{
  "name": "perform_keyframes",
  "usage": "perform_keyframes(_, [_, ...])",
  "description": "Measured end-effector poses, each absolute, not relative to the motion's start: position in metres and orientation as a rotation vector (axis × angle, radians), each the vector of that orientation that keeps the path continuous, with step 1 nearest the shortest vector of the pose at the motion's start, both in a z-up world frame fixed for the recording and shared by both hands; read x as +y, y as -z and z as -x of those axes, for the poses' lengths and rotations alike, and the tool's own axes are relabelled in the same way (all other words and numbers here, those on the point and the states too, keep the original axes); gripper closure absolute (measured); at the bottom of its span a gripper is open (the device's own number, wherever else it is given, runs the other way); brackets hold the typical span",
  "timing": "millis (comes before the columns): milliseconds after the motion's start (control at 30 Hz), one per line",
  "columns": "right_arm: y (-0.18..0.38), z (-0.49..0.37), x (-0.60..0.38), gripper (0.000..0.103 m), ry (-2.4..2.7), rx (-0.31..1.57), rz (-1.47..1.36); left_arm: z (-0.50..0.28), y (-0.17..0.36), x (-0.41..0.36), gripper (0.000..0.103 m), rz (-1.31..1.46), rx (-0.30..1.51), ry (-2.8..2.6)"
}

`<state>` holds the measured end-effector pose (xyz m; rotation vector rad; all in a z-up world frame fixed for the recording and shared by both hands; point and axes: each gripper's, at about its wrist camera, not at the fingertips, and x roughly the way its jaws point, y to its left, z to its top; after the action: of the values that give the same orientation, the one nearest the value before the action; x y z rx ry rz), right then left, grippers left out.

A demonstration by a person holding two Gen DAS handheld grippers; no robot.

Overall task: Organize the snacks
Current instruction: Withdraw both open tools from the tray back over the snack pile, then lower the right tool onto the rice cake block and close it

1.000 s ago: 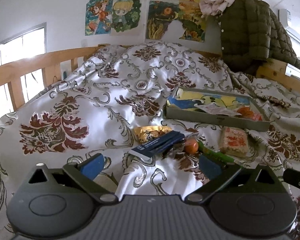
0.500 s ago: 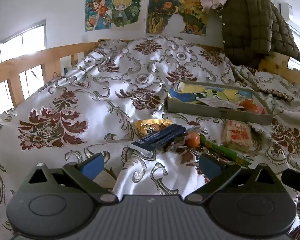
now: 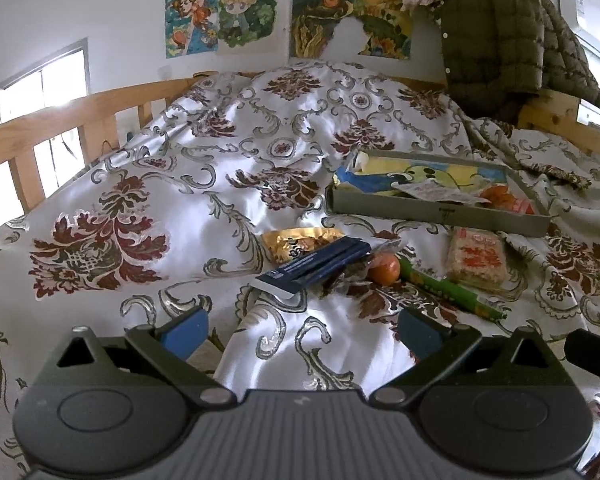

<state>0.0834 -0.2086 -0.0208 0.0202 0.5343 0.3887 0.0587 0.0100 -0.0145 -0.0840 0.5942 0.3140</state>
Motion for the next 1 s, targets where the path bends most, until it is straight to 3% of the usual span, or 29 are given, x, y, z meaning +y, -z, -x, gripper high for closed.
perform_keyframes(633, [0.019, -0.17, -0.211, 0.001, -0.493, 0.518, 0.014, -0.115, 0.028, -0.013, 0.0, -0.052, 0.622, -0.203])
perform_keyframes(1000, [0.032, -0.243, -0.214, 0.001, -0.53, 0.609, -0.06, -0.158, 0.044, -0.034, 0.001, -0.055, 0.713, -0.12])
